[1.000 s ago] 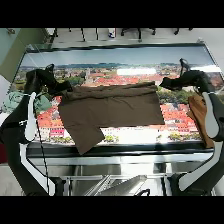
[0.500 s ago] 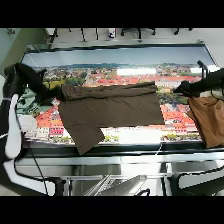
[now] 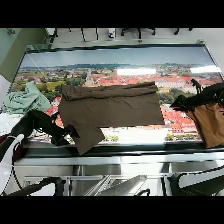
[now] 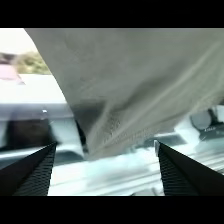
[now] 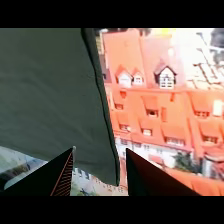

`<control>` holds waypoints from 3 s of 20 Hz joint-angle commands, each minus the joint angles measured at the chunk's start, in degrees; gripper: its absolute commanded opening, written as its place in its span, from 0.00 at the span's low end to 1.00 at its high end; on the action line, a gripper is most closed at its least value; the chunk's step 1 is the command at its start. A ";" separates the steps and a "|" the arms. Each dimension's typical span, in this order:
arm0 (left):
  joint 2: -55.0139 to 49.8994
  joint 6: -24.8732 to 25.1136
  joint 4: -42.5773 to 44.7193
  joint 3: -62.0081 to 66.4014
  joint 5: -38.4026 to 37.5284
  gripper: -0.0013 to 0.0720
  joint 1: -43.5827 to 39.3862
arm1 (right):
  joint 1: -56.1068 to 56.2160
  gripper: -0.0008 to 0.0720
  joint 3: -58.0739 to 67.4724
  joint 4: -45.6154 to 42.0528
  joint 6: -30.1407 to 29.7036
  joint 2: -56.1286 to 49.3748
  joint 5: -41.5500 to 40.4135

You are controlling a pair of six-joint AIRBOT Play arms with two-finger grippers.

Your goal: Fold the shirts.

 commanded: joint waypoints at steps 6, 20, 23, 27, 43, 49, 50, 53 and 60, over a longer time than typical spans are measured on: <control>-0.42 0.76 -3.98 -2.95 -11.34 0.66 0.02 | 0.39 0.53 -0.39 2.23 -2.82 -1.86 0.00; -2.27 2.01 -7.06 -4.68 -23.15 0.19 -3.37 | 0.61 0.53 -1.16 2.29 -3.58 -4.39 0.55; -2.21 2.03 -6.51 -1.92 -21.05 0.17 -3.76 | 1.03 0.53 -2.36 2.23 -3.61 -5.92 -0.15; -1.62 2.03 -5.70 3.45 -14.60 0.04 -1.68 | 2.29 0.53 -4.59 2.21 -4.33 -7.23 -0.22; 19.52 -3.45 14.49 1.38 0.02 0.04 -1.46 | 2.56 0.04 -14.67 -7.34 2.64 7.48 0.66; 28.76 -3.39 14.47 -2.45 1.66 0.04 -1.62 | -0.50 0.04 -28.70 -18.86 9.81 21.62 6.19; 28.59 -3.30 14.03 -1.60 0.48 0.04 -1.66 | -0.42 0.04 -28.48 -17.62 9.75 22.49 7.56; 22.97 -2.45 13.94 5.29 -3.41 0.04 -2.67 | 1.05 0.04 -26.03 -9.60 7.93 22.34 12.33; -1.90 -2.05 14.21 32.06 -8.48 0.04 -6.64 | 9.97 0.05 -13.70 -1.11 6.10 14.88 25.83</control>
